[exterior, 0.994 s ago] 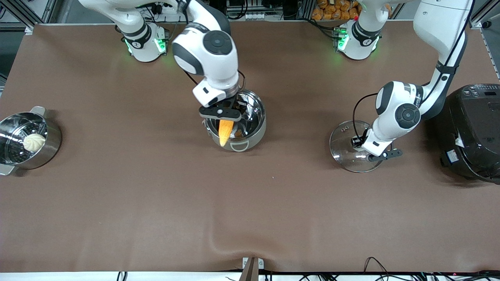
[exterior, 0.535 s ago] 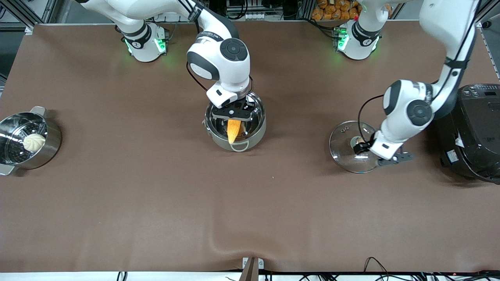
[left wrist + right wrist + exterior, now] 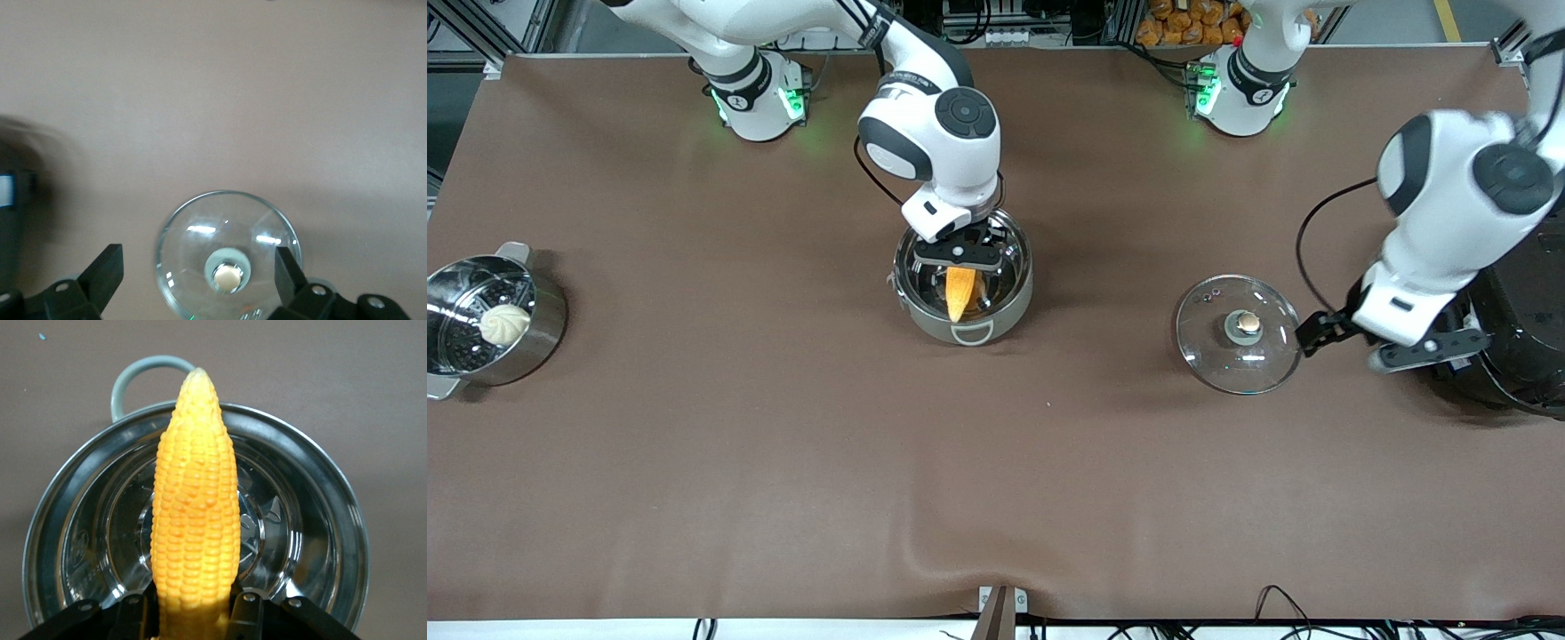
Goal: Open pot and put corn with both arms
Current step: 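Lower the corn into the pot with the right gripper while the left gripper withdraws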
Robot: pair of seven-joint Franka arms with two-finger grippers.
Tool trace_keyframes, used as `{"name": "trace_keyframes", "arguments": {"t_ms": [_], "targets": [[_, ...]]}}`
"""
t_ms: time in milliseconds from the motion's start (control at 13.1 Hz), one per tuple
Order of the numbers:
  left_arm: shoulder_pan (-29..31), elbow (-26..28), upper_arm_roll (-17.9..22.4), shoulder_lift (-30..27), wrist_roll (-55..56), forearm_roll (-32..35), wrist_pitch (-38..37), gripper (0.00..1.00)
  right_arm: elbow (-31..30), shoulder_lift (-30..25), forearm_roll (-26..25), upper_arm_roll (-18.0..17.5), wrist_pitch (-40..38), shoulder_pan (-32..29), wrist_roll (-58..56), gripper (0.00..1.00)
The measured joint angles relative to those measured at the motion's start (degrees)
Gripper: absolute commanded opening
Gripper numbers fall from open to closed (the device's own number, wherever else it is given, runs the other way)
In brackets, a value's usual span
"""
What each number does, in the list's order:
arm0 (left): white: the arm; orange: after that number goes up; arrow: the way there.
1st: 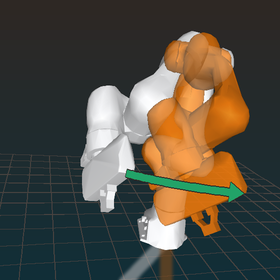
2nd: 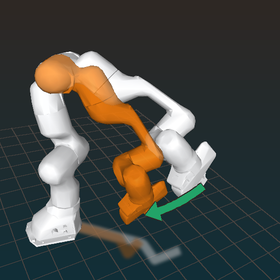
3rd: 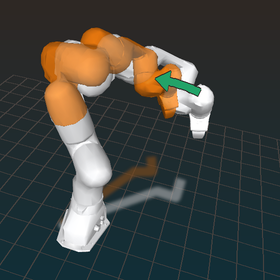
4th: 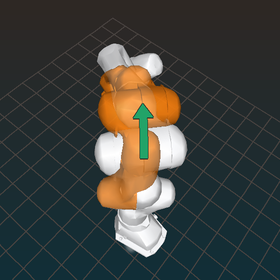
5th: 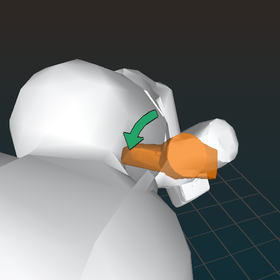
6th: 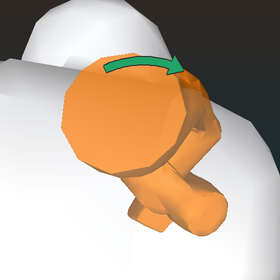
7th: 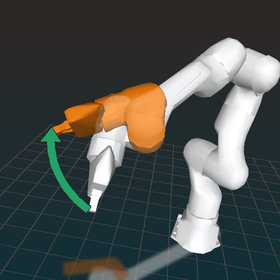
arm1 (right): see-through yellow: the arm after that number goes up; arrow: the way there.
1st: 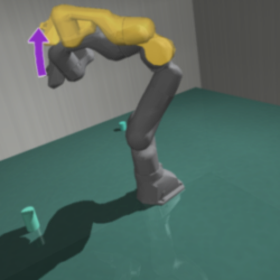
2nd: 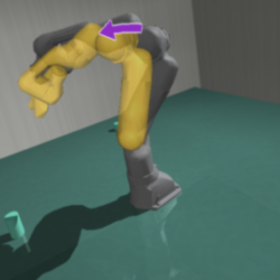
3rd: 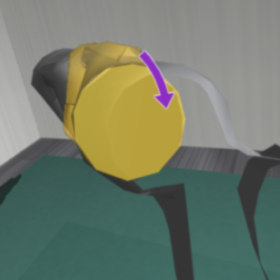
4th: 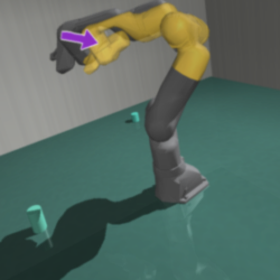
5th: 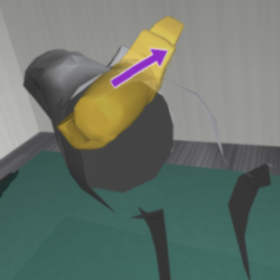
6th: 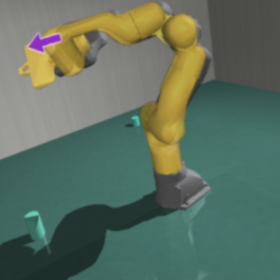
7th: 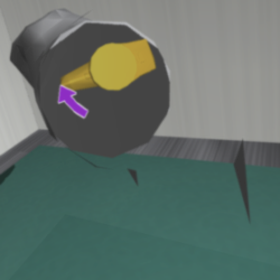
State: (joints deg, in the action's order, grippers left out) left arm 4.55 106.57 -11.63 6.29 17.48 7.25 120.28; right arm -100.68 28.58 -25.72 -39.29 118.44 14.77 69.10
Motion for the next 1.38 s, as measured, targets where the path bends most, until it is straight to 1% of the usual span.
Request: {"name": "trace_keyframes", "arguments": {"t_ms": [76, 153, 229, 306, 459, 688, 765, 841, 918, 1071, 1376], "targets": [[0.0, -3.4, 0.0, -0.4, -1.5, 0.0, -5.0, 1.00, 0.0, 0.0, 0.0, 0.0, 0.0, 0.2, 0.0, 0.21], [0.0, -6.8, -0.1, -0.6, -2.9, 0.0, -9.9, 1.00, -0.1, 0.0, 0.0, -0.1, 0.0, 0.3, 0.0, 0.29], [0.0, -9.4, -0.4, -0.7, -4.1, -0.1, -13.9, 1.00, -0.2, 0.0, 0.0, -0.1, 0.0, 0.5, 0.0, 0.32], [0.0, -11.4, -1.0, -1.0, -4.5, -0.5, -16.7, 1.00, -0.2, 0.0, 0.0, -0.1, 0.0, 0.6, 0.2, 0.33], [-0.1, -13.4, -2.1, -2.2, -4.6, -1.3, -19.9, 1.00, -0.4, 0.0, 0.0, -0.2, 0.0, 1.0, 1.5, 0.33], [0.1, -15.9, -1.8, -3.6, -5.2, -2.9, -24.8, 1.00, -0.8, 0.0, 0.0, -0.3, 0.0, 2.1, 2.3, 0.33], [0.5, -16.7, -1.7, -3.8, -5.3, -3.3, -25.8, 1.00, -1.3, 0.0, 0.0, -0.4, 0.1, 2.3, 2.3, 0.39], [1.0, -17.1, -1.6, -3.9, -6.2, -4.0, -26.2, 1.00, -1.7, 0.0, 0.0, -0.4, 0.3, 2.3, 2.4, 0.81], [1.4, -17.4, -1.4, -4.0, -7.0, -4.8, -26.3, 1.00, -1.9, 0.0, 0.0, -0.4, 0.4, 2.3, 2.4, 1.00], [1.3, -17.9, -0.5, -4.4, -7.4, -5.4, -27.3, 1.00, -1.9, 0.0, 0.0, -0.2, 0.8, 2.3, 2.4, 1.00], [0.8, -19.7, -0.4, -5.0, -7.4, -5.4, -31.1, 1.00, -1.0, -0.1, 0.0, -0.2, 2.0, 2.0, 2.6, 1.00]]}}
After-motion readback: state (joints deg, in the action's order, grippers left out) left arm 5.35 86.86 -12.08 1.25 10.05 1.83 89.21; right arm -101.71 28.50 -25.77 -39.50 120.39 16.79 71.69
